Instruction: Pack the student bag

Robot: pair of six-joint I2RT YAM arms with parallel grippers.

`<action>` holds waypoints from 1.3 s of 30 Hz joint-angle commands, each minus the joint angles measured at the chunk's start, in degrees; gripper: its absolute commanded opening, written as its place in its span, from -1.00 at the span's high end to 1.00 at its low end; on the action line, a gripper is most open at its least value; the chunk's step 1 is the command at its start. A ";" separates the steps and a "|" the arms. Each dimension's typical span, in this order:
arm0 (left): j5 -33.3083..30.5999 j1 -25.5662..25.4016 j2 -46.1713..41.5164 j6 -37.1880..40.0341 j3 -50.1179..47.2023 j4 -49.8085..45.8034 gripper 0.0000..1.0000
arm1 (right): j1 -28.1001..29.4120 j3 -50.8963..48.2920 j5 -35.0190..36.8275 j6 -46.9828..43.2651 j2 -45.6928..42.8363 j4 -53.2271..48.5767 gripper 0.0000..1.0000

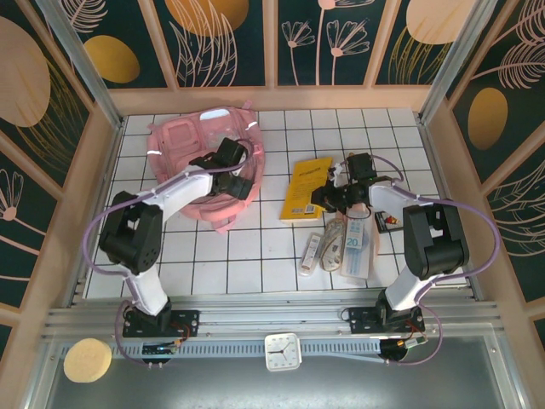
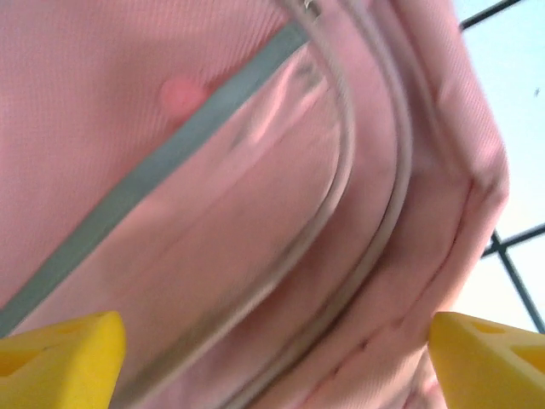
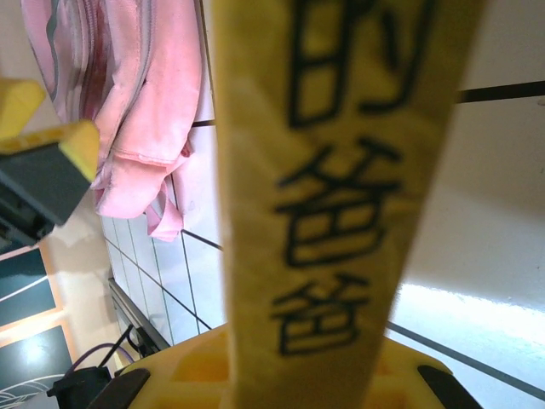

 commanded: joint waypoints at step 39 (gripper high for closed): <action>18.80 -0.01 10.01 -2.65 25.34 -17.87 1.00 | 0.23 2.05 -1.24 -2.90 0.02 0.61 1.00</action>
